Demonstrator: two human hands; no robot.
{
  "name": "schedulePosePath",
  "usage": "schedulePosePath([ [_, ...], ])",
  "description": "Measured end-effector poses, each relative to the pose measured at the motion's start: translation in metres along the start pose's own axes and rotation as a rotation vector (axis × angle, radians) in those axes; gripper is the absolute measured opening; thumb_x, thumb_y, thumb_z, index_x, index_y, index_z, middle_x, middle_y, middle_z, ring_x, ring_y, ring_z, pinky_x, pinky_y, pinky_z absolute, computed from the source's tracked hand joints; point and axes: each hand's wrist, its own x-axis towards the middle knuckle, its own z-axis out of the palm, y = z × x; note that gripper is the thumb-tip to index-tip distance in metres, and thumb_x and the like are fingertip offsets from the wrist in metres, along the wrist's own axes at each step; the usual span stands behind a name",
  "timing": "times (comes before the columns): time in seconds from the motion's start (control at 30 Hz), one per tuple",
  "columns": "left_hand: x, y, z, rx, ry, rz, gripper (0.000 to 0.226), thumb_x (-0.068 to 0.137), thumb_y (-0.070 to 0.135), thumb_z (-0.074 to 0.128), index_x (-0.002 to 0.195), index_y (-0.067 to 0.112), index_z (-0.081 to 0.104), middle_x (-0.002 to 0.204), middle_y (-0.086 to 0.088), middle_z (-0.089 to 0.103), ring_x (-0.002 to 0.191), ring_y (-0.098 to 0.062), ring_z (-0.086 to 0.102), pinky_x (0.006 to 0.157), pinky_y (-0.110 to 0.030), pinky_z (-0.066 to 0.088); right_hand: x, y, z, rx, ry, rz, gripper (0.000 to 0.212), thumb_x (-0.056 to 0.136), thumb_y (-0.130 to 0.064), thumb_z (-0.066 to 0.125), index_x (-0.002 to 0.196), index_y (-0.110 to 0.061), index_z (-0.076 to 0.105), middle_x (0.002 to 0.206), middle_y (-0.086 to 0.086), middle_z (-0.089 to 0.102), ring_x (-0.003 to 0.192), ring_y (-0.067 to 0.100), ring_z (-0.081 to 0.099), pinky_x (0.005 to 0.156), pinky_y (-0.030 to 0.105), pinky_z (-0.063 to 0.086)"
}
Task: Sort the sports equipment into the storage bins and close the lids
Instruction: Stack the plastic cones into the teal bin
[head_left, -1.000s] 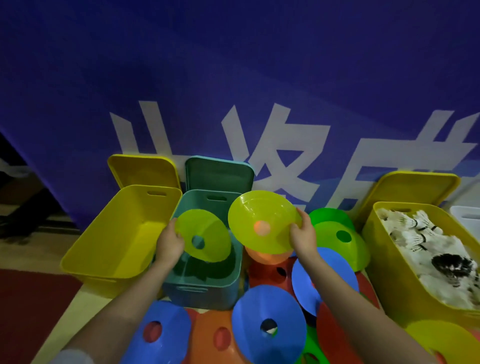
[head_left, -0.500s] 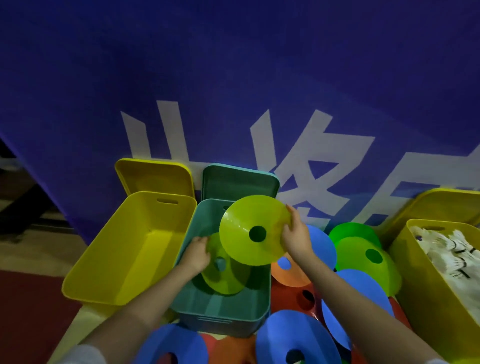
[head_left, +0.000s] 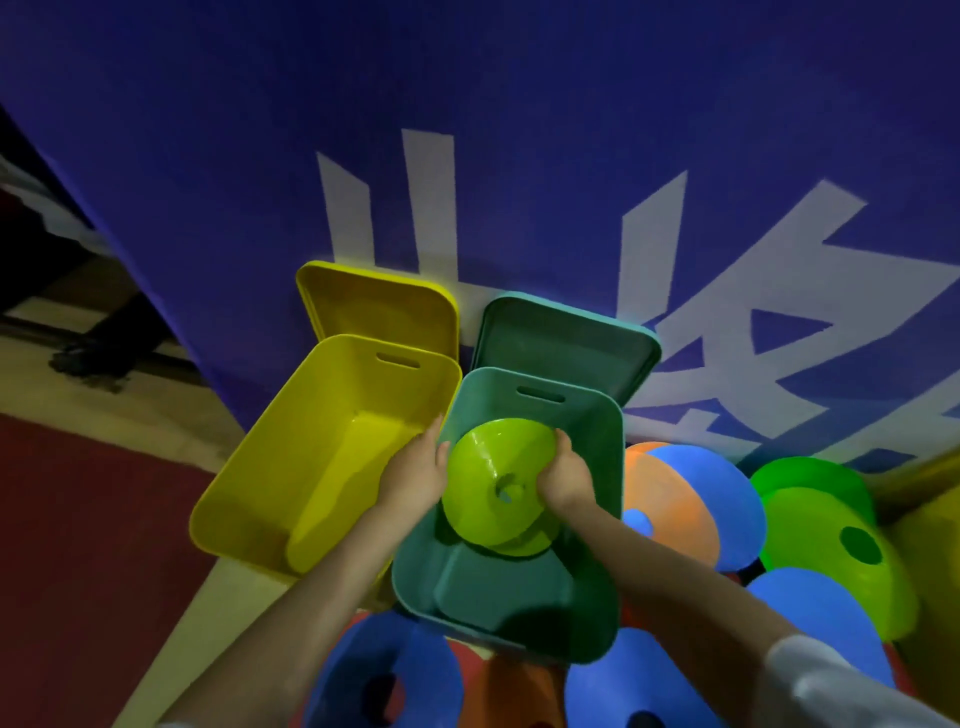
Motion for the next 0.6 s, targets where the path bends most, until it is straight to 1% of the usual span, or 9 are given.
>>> schedulePosePath([
  [0.1,-0.002,0.003,0.001,0.051,0.050,0.018,0.051,0.101,0.025,0.038,0.150,0.021,0.023,0.108,-0.016,0.065,0.090,-0.034,0.060,0.069,-0.039,0.044,0.001,0.012,0.025,0.097,0.072,0.159,0.058,0.087,0.000,0.048,0.142,-0.003,0.031,0.124,0.026,0.057,0.115,0.041,0.054,0.097,0.040,0.040],
  [0.17,-0.002,0.003,-0.001,0.057,0.050,0.018,0.052,0.101,0.024,0.038,0.150,0.025,0.021,0.103,-0.016,0.065,0.083,-0.033,0.059,0.063,-0.038,0.040,0.001,0.017,0.035,0.168,0.108,0.210,0.041,0.088,0.001,0.050,0.129,0.004,0.045,0.123,0.028,0.057,0.116,0.040,0.054,0.100,0.040,0.038],
  [0.23,-0.002,0.000,-0.001,0.029,0.040,0.012,0.052,0.100,0.025,0.039,0.150,0.026,0.021,0.103,-0.015,0.064,0.082,-0.032,0.059,0.062,-0.037,0.039,0.002,0.022,0.043,0.186,0.139,0.224,0.031,0.089,0.000,0.051,0.120,0.006,0.051,0.123,0.028,0.057,0.117,0.040,0.054,0.103,0.041,0.037],
  [0.3,-0.002,-0.002,0.001,-0.012,0.041,0.018,0.052,0.100,0.025,0.039,0.149,0.027,0.023,0.106,-0.013,0.064,0.083,-0.029,0.059,0.063,-0.036,0.041,0.004,0.027,0.047,0.143,0.127,0.228,0.036,0.088,0.000,0.050,0.124,0.004,0.049,0.125,0.028,0.055,0.119,0.040,0.052,0.105,0.042,0.036],
  [0.33,-0.002,-0.002,0.001,-0.026,0.043,0.018,0.051,0.100,0.026,0.039,0.149,0.028,0.023,0.108,-0.012,0.064,0.082,-0.027,0.059,0.063,-0.035,0.041,0.005,0.029,0.047,0.074,0.110,0.232,0.042,0.087,-0.003,0.052,0.128,0.001,0.047,0.127,0.027,0.053,0.121,0.040,0.049,0.105,0.042,0.036],
  [0.4,-0.001,-0.003,0.002,-0.029,0.044,0.019,0.050,0.101,0.027,0.037,0.149,0.028,0.023,0.108,-0.012,0.063,0.079,-0.023,0.057,0.061,-0.033,0.040,0.004,0.031,0.045,-0.128,0.084,0.242,0.050,0.088,-0.018,0.055,0.134,-0.005,0.042,0.132,0.025,0.047,0.126,0.039,0.040,0.104,0.041,0.033],
  [0.43,-0.001,-0.003,0.003,-0.024,0.042,0.021,0.050,0.101,0.027,0.037,0.149,0.028,0.024,0.109,-0.013,0.063,0.080,-0.024,0.057,0.062,-0.034,0.041,0.004,0.029,0.041,-0.192,0.081,0.235,0.051,0.090,-0.027,0.054,0.134,-0.006,0.041,0.134,0.024,0.044,0.128,0.039,0.037,0.104,0.041,0.033],
  [0.5,0.000,-0.003,0.004,-0.044,0.036,0.011,0.048,0.101,0.027,0.036,0.148,0.025,0.027,0.120,-0.014,0.061,0.093,-0.029,0.060,0.072,-0.039,0.048,0.002,0.019,0.032,-0.189,0.060,0.196,0.053,0.094,-0.038,0.048,0.135,-0.005,0.041,0.135,0.026,0.044,0.128,0.040,0.037,0.103,0.043,0.033],
  [0.6,-0.005,0.002,-0.001,-0.060,0.072,0.006,0.044,0.100,0.025,0.038,0.144,0.018,0.037,0.128,-0.015,0.056,0.111,-0.032,0.056,0.088,-0.041,0.047,-0.008,-0.001,0.010,-0.036,-0.017,0.056,0.051,0.097,-0.035,0.047,0.138,-0.004,0.042,0.134,0.026,0.046,0.126,0.039,0.042,0.104,0.039,0.032],
])
